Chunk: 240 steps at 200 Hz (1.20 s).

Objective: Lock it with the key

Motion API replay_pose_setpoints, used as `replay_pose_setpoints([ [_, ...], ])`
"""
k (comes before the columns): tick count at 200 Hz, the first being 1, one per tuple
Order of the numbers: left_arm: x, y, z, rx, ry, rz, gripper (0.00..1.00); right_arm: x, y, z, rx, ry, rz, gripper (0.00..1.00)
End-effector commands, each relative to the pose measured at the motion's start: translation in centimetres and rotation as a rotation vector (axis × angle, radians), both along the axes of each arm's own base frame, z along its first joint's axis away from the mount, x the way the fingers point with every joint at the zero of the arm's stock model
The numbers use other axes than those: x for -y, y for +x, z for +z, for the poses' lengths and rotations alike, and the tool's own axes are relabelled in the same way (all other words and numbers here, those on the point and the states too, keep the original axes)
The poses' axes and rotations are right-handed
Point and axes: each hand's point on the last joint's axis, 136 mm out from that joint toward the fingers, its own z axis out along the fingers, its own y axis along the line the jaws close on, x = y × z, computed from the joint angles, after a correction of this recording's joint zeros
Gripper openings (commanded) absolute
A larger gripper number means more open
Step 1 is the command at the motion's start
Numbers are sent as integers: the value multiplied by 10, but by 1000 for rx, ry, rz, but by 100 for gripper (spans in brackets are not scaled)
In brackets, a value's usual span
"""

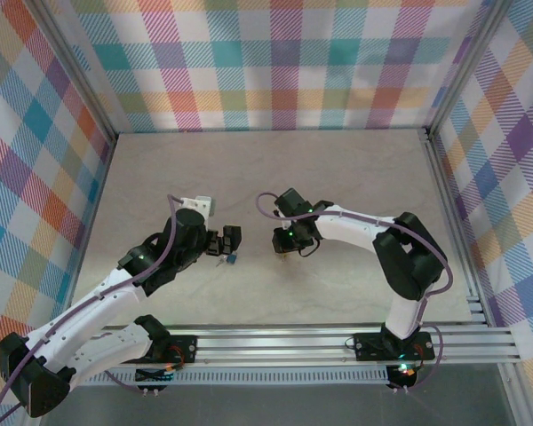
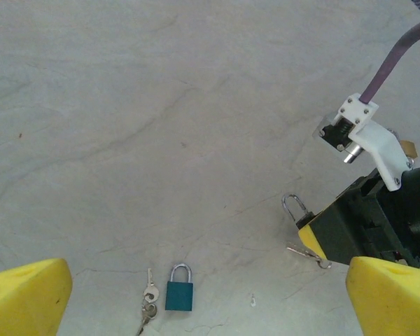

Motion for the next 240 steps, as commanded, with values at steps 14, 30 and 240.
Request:
replay_pose_setpoints([
  [14,-7,0,9,25,-9,22,100,4,4,-8,-18,-40,-13,19],
  [30,-9,0,8,28,-1,24,100,6,5,-12,-24,-55,-20,19],
  [240,-14,-1,10,62,19,26,100,19,0,-35,-54,-225,-21,40],
])
